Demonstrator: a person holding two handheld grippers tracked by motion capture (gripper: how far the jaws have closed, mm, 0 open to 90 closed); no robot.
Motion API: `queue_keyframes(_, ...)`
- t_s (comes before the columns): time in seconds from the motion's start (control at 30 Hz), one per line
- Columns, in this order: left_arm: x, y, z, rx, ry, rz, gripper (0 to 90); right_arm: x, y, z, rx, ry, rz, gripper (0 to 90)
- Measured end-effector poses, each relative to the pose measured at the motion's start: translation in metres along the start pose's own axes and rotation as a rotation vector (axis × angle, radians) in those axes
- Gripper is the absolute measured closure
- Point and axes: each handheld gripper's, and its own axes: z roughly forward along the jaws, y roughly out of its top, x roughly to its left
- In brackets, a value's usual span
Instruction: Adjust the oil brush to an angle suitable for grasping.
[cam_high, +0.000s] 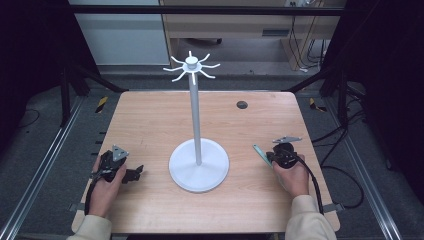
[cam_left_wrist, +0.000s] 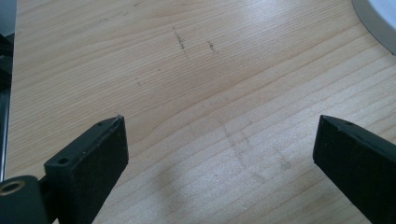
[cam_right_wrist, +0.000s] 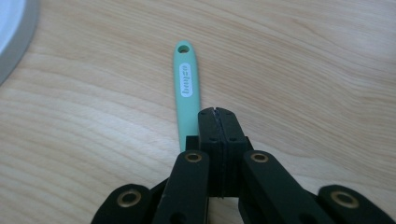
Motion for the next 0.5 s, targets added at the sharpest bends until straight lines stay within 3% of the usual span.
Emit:
queue_keyframes(0.07,0.0,0.0,0.0,-0.001,-0.001,0.001,2.8,0.008,0.002,0.001,0.013,0.015,-0.039,90.0)
queue_keyframes(0.27,-0.001,0.0,0.0,-0.002,-0.003,0.002,2.8,0.017,0.003,0.001,0.026,0.069,-0.072,90.0)
queue_keyframes(0.5,-0.001,0.0,0.0,0.0,-0.004,0.003,2.8,0.023,0.002,0.0,0.036,0.096,-0.088,90.0)
